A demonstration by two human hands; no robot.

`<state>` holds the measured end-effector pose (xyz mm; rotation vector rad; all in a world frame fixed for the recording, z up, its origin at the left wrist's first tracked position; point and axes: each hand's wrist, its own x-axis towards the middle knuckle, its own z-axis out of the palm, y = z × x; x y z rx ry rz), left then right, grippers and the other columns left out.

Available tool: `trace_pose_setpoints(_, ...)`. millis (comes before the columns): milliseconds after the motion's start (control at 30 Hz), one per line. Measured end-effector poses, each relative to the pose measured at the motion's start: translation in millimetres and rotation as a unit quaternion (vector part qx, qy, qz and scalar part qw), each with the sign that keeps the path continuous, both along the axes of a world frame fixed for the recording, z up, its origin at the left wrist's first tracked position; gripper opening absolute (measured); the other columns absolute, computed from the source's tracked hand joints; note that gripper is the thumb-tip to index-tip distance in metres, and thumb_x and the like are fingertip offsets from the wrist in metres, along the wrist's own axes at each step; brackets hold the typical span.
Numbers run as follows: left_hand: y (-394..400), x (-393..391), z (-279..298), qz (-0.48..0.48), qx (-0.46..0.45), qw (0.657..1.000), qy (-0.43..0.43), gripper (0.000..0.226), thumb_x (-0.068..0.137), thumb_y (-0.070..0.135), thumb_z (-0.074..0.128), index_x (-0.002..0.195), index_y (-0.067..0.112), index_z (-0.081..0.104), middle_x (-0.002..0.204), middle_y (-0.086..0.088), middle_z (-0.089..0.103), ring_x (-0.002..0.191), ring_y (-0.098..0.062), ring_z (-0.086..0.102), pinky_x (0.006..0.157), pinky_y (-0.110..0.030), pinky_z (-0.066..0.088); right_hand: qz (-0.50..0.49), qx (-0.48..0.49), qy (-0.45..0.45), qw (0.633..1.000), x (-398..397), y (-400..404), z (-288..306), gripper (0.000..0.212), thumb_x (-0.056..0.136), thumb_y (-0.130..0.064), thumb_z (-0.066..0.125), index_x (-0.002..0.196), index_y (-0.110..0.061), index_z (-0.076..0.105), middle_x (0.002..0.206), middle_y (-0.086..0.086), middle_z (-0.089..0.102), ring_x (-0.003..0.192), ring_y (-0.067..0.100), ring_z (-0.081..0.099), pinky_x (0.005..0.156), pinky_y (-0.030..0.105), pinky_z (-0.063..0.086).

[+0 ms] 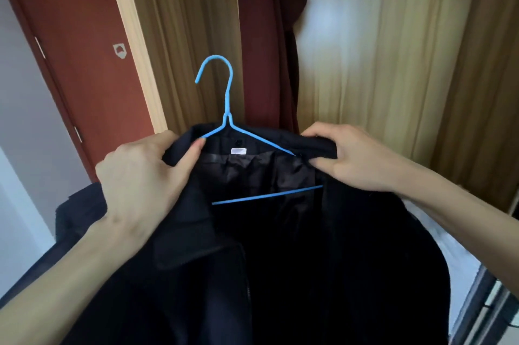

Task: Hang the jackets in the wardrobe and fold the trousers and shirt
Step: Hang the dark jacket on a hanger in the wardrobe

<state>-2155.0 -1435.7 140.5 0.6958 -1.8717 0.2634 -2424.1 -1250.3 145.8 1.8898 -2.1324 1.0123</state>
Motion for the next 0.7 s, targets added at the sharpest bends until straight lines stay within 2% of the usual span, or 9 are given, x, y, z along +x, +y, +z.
trace_pose_setpoints(100, 5, 0, 2, -0.027, 0.045, 0.998, 0.028, 0.057, 0.092, 0.066, 0.059, 0.057, 0.025, 0.038, 0.045, 0.005, 0.041, 0.049, -0.029, 0.046, 0.050, -0.035, 0.039, 0.043, 0.030, 0.059, 0.997, 4, 8, -7, 0.043, 0.100, -0.065, 0.051, 0.137, -0.044, 0.057, 0.101, -0.029, 0.065, 0.094, -0.002, 0.065, 0.079, 0.019, 0.049)
trace_pose_setpoints(167, 8, 1, 3, -0.044, 0.061, 0.996, 0.048, 0.057, 0.090, 0.066, 0.062, 0.055, 0.028, 0.036, 0.044, 0.006, 0.040, 0.049, -0.027, 0.045, 0.052, -0.037, 0.043, 0.035, -0.027, 0.153, 0.987, -3, 11, -9, 0.048, 0.106, -0.062, 0.037, 0.139, -0.038, 0.060, 0.102, -0.028, 0.053, 0.101, 0.002, 0.055, 0.086, 0.021, 0.044)
trace_pose_setpoints(233, 13, 1, 2, -0.063, 0.075, 0.994, 0.058, 0.056, 0.088, 0.066, 0.064, 0.055, 0.029, 0.038, 0.044, 0.007, 0.042, 0.048, -0.020, 0.045, 0.053, -0.037, 0.043, 0.028, -0.068, 0.201, 0.977, -10, 11, -13, 0.045, 0.107, -0.054, 0.041, 0.144, -0.034, 0.055, 0.117, -0.021, 0.045, 0.109, 0.005, 0.050, 0.092, 0.019, 0.041)
trace_pose_setpoints(300, 19, -1, -1, -0.079, 0.086, 0.991, 0.060, 0.052, 0.087, 0.067, 0.064, 0.057, 0.028, 0.045, 0.046, 0.006, 0.047, 0.050, -0.019, 0.049, 0.055, -0.038, 0.045, 0.032, -0.025, 0.166, 0.985, -14, 7, -21, 0.050, 0.104, -0.065, 0.039, 0.149, -0.044, 0.039, 0.126, -0.024, 0.048, 0.115, 0.002, 0.053, 0.091, 0.015, 0.041)
trace_pose_setpoints(367, 23, -3, -3, -0.091, 0.086, 0.991, 0.052, 0.051, 0.087, 0.068, 0.063, 0.061, 0.027, 0.050, 0.046, 0.006, 0.048, 0.052, -0.019, 0.052, 0.057, -0.037, 0.046, 0.037, 0.016, 0.114, 0.993, -13, -2, -36, 0.044, 0.098, -0.077, 0.032, 0.131, -0.049, 0.040, 0.105, -0.026, 0.062, 0.098, 0.004, 0.064, 0.077, 0.019, 0.047)
trace_pose_setpoints(433, 23, -3, -3, -0.107, 0.092, 0.990, 0.023, 0.050, 0.090, 0.068, 0.065, 0.065, 0.027, 0.053, 0.047, 0.006, 0.050, 0.053, -0.016, 0.054, 0.058, -0.037, 0.047, 0.054, -0.038, 0.056, 0.996, -11, -10, -47, 0.033, 0.100, -0.073, 0.039, 0.109, -0.043, 0.047, 0.081, -0.009, 0.065, 0.074, 0.014, 0.065, 0.063, 0.033, 0.049)
trace_pose_setpoints(500, 18, -1, 0, -0.129, 0.095, 0.987, -0.028, 0.040, 0.090, 0.063, 0.067, 0.076, 0.027, 0.056, 0.054, 0.010, 0.057, 0.058, -0.012, 0.057, 0.059, -0.036, 0.049, 0.073, -0.108, 0.019, 0.991, -13, -12, -45, 0.025, 0.102, -0.063, 0.051, 0.099, -0.038, 0.054, 0.076, -0.003, 0.064, 0.066, 0.013, 0.063, 0.060, 0.037, 0.048)
trace_pose_setpoints(600, 8, 5, 3, -0.142, 0.030, 0.977, -0.153, 0.024, 0.089, 0.054, 0.068, 0.097, 0.036, 0.054, 0.080, 0.020, 0.060, 0.069, -0.009, 0.059, 0.057, -0.030, 0.043, 0.084, -0.159, -0.031, 0.983, -21, -7, -33, 0.022, 0.100, -0.055, 0.061, 0.096, -0.034, 0.062, 0.078, -0.007, 0.068, 0.067, 0.005, 0.062, 0.061, 0.022, 0.047)
trace_pose_setpoints(700, -8, 8, -2, -0.142, 0.020, 0.962, -0.231, 0.037, 0.091, 0.062, 0.060, 0.111, 0.034, 0.048, 0.087, 0.019, 0.058, 0.071, -0.011, 0.061, 0.059, -0.029, 0.044, 0.094, -0.154, -0.077, 0.981, -23, -4, -28, 0.018, 0.099, -0.047, 0.066, 0.099, -0.029, 0.067, 0.089, -0.005, 0.076, 0.079, 0.006, 0.071, 0.069, 0.015, 0.051)
